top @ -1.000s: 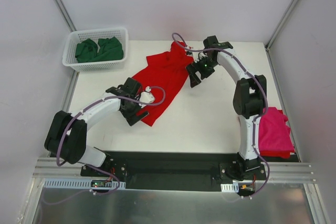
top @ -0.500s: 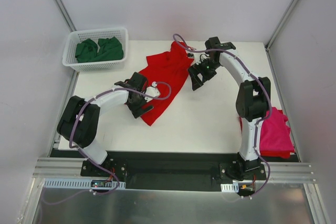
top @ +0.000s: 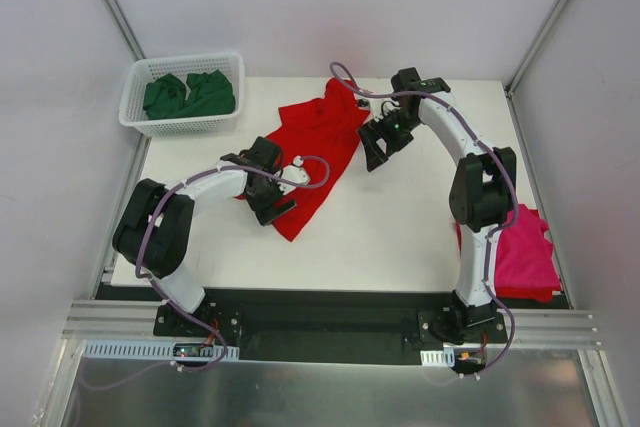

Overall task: Fold and stack the t-shirts
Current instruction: Flatten out the tshirt

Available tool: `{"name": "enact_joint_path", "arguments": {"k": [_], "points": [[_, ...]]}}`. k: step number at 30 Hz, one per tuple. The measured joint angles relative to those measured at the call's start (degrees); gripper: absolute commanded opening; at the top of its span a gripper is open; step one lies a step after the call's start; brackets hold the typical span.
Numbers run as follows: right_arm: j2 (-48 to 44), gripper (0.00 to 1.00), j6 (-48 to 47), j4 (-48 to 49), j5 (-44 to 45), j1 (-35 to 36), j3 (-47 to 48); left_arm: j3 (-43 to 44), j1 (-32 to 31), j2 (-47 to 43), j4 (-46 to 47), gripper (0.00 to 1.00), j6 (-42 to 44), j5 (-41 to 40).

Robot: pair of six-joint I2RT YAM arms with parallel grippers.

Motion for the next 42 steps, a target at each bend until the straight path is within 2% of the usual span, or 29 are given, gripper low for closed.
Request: {"name": "enact_joint_path", "arguments": {"k": [3, 5, 7, 8, 17, 23, 29, 35, 42], "points": [[0.0, 0.96, 0.0, -0.2, 0.0, 0.0, 0.0, 0.2, 0.0, 0.0, -1.2, 0.69, 0.0, 1.9], [0.0, 0.96, 0.0, -0.3, 0.1, 0.0, 0.0, 0.5, 0.0, 0.0, -2.0, 0.4, 0.0, 2.6], [0.0, 0.96, -0.1, -0.3, 0.1, 0.0, 0.0, 0.8, -0.1, 0.0, -2.9, 0.17, -0.2, 3.6], [0.0, 0.96, -0.1, -0.4, 0.1, 0.0, 0.0, 0.8, -0.1, 0.0, -3.3, 0.0, -0.3, 3.9], [1.3, 0.96, -0.1, -0.7, 0.5, 0.0, 0.9, 2.8, -1.6, 0.5, -10.0, 0.0, -0.4, 8.6], [2.4, 0.96, -0.1, -0.7, 0.9, -0.4, 2.1, 15.7, -4.6, 5.8, -28.0, 0.0, 1.1, 20.9], [2.9, 0.96, 0.0, -0.6, 1.3, -1.0, 2.4, 24.7, -7.9, 6.3, -41.7, 0.0, 2.7, 30.9], [2.9, 0.96, 0.3, -0.6, 1.3, -1.1, 2.4, 30.8, -7.7, 3.5, -46.0, 0.0, 1.9, 33.4], [3.0, 0.96, 1.1, -0.2, 1.1, -1.1, 2.4, 42.5, -1.1, -4.1, -43.8, 0.0, -1.6, 33.2]]}}
